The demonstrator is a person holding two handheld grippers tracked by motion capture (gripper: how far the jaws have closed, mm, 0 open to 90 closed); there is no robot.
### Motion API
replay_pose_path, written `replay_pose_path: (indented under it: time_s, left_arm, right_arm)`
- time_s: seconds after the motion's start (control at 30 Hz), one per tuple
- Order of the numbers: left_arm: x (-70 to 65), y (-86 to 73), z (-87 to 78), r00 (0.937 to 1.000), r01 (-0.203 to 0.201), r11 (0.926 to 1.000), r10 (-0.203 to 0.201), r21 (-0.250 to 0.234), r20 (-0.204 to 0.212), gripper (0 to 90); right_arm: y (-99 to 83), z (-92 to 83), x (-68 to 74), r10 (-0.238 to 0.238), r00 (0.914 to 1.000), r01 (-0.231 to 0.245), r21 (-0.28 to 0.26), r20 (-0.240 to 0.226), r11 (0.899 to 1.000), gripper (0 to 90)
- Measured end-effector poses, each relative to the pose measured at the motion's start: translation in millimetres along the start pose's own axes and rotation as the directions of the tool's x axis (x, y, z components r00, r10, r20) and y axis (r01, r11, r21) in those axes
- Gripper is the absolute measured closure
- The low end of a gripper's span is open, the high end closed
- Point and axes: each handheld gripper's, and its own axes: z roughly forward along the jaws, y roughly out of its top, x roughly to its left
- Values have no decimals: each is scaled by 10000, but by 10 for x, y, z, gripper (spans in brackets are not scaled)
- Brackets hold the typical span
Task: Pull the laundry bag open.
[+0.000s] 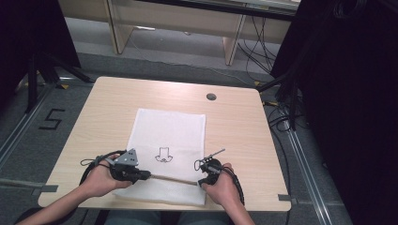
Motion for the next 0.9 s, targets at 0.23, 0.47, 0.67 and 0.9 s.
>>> replay_pose_path:
  time_s: [0.23,0.47,0.67,0.9]
  left_arm:
    - [26,-44,-40,9998,216,9998,-216,-10,-48,874]
    - [39,-64,-76,9996,175,9997,-172,151,-206,874]
    - [73,-103,-125,9996,242,9997,-242,-50,-142,875]
    - [61,-117,-126,9994,191,9996,-185,217,-304,874]
  right_arm:
    - [3,-11,2,47,10000,-47,127,20,9999,900]
    - [-1,-2,3,78,10000,-78,12,9,10000,900]
    - [4,-8,-6,-40,10000,40,117,-23,9999,900]
    - [-1,-4,8,102,9999,-102,35,43,9999,900]
